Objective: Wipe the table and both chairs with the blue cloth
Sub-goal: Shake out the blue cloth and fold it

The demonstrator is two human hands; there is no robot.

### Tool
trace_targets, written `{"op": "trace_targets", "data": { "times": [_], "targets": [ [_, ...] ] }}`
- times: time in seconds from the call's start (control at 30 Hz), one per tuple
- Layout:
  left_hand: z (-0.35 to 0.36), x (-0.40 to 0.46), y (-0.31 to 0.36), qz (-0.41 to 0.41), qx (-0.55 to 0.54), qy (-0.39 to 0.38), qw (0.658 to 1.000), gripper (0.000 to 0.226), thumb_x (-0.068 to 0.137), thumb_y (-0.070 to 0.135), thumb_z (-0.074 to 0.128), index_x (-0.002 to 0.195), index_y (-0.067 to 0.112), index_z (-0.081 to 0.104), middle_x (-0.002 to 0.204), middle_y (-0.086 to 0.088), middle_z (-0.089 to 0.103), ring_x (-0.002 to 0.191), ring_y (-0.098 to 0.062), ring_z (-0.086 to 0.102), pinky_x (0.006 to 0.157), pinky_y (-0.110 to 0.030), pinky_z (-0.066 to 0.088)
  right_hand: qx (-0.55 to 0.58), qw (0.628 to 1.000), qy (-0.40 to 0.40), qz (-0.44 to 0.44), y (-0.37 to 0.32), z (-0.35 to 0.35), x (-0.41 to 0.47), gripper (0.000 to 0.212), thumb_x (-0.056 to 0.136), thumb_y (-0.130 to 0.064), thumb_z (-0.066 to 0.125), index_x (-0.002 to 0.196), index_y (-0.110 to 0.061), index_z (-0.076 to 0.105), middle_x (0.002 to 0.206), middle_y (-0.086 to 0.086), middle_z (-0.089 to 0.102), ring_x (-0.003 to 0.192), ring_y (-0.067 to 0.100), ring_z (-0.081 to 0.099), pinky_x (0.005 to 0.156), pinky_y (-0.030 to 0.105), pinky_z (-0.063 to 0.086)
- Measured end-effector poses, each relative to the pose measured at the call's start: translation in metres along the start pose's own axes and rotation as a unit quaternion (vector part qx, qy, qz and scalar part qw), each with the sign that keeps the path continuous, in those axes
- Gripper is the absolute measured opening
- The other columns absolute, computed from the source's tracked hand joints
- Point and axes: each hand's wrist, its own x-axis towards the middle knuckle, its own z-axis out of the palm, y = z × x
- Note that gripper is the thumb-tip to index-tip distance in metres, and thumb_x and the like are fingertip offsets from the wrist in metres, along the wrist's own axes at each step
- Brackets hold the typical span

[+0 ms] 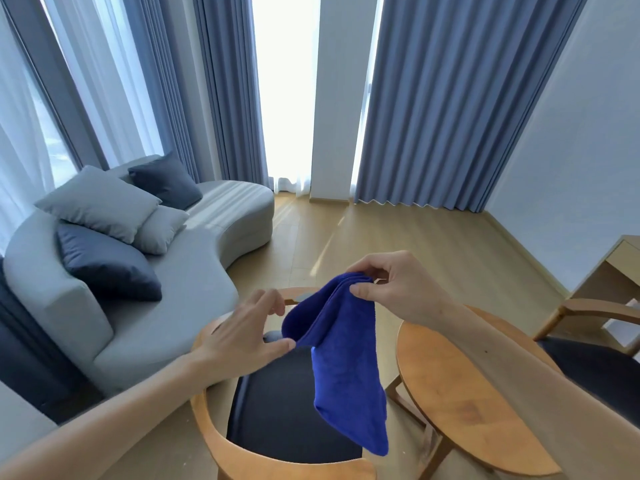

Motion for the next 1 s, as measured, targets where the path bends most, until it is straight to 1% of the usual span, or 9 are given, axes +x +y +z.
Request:
{"op": "trace_targets", "data": {
  "times": [0.17, 0.23, 0.3, 0.43, 0.5, 0.67, 0.8, 0.93, 1.0],
  "targets": [
    [0.02, -0.006, 0.01, 0.146, 0.055, 0.031, 0.987, 0.037, 0.079, 0.045, 0.067, 0.107, 0.036, 0.044, 0.126, 0.014, 0.044, 0.09, 0.012, 0.044, 0.073, 0.0, 0.037, 0.011, 1.0, 0.001, 0.008, 0.004, -0.007, -0.001, 0.018, 0.083, -0.003, 0.067, 0.092, -0.018, 0.073, 0.086, 0.0, 0.073, 0.082, 0.018, 0.067, 0.077, 0.044, 0.056],
    [0.03, -0.002, 0.01, 0.157, 0.059, 0.005, 0.986, 0.037, 0.085, 0.046, 0.059, 0.117, 0.035, 0.045, 0.133, 0.011, 0.04, 0.101, 0.003, 0.043, 0.084, -0.008, 0.038, 0.011, 1.0, 0.004, 0.003, 0.004, -0.009, -0.002, 0.019, 0.082, -0.002, 0.068, 0.092, -0.017, 0.073, 0.085, 0.0, 0.073, 0.082, 0.019, 0.067, 0.078, 0.044, 0.055],
    [0.035, 0.006, 0.006, 0.151, 0.084, 0.001, 0.985, 0.03, 0.091, 0.045, 0.053, 0.117, 0.028, 0.053, 0.13, 0.009, 0.044, 0.105, -0.005, 0.044, 0.085, -0.013, 0.036, 0.011, 1.0, 0.008, -0.001, 0.005, -0.013, -0.003, 0.02, 0.081, -0.001, 0.068, 0.091, -0.017, 0.073, 0.085, 0.0, 0.073, 0.081, 0.02, 0.067, 0.079, 0.042, 0.056],
    [-0.003, 0.027, 0.006, 0.174, 0.039, 0.035, 0.983, 0.035, 0.089, 0.04, 0.045, 0.088, 0.013, 0.067, 0.09, 0.009, 0.058, 0.078, -0.004, 0.053, 0.069, -0.021, 0.045, -0.05, 0.998, 0.018, 0.013, 0.018, -0.032, -0.005, 0.022, 0.082, -0.003, 0.068, 0.093, -0.021, 0.073, 0.085, -0.006, 0.072, 0.079, 0.013, 0.066, 0.077, 0.037, 0.055],
    [-0.035, 0.035, 0.009, 0.215, 0.053, 0.05, 0.974, 0.031, 0.088, 0.037, 0.045, 0.084, 0.015, 0.067, 0.084, 0.012, 0.057, 0.074, -0.005, 0.053, 0.067, -0.021, 0.047, -0.092, 0.995, 0.029, 0.021, 0.026, -0.039, -0.008, 0.021, 0.083, -0.004, 0.067, 0.094, -0.021, 0.073, 0.086, -0.008, 0.071, 0.081, 0.011, 0.065, 0.079, 0.038, 0.055],
    [-0.072, 0.045, 0.025, 0.241, 0.106, 0.014, 0.965, 0.043, 0.088, 0.05, 0.044, 0.082, 0.018, 0.071, 0.083, 0.013, 0.061, 0.072, -0.007, 0.058, 0.065, -0.021, 0.05, -0.116, 0.993, 0.024, 0.012, 0.025, -0.035, -0.01, 0.017, 0.084, -0.004, 0.065, 0.093, -0.017, 0.071, 0.084, -0.008, 0.07, 0.081, 0.01, 0.064, 0.078, 0.034, 0.054],
    [-0.078, 0.049, 0.019, 0.264, 0.076, 0.042, 0.96, 0.036, 0.091, 0.04, 0.056, 0.086, 0.011, 0.075, 0.09, 0.005, 0.067, 0.072, -0.008, 0.06, 0.067, -0.023, 0.054, -0.128, 0.992, 0.018, 0.009, 0.023, -0.031, -0.004, 0.014, 0.084, -0.005, 0.064, 0.093, -0.015, 0.07, 0.084, -0.005, 0.07, 0.08, 0.012, 0.064, 0.075, 0.034, 0.054],
    [-0.079, 0.042, 0.019, 0.269, 0.029, 0.065, 0.96, 0.043, 0.093, 0.043, 0.048, 0.095, 0.009, 0.074, 0.095, -0.001, 0.07, 0.077, -0.009, 0.063, 0.07, -0.016, 0.053, -0.13, 0.991, 0.023, 0.008, 0.018, -0.032, 0.0, 0.013, 0.085, -0.007, 0.064, 0.092, -0.017, 0.069, 0.085, -0.005, 0.07, 0.08, 0.012, 0.063, 0.072, 0.031, 0.054],
    [-0.081, 0.04, 0.022, 0.264, 0.028, 0.083, 0.961, 0.03, 0.094, 0.036, 0.05, 0.103, 0.014, 0.069, 0.093, 0.0, 0.071, 0.076, -0.01, 0.062, 0.07, -0.018, 0.053, -0.131, 0.991, 0.023, 0.012, 0.018, -0.035, 0.002, 0.012, 0.085, -0.008, 0.065, 0.091, -0.017, 0.069, 0.085, -0.005, 0.07, 0.081, 0.012, 0.063, 0.071, 0.03, 0.053]
  ]
}}
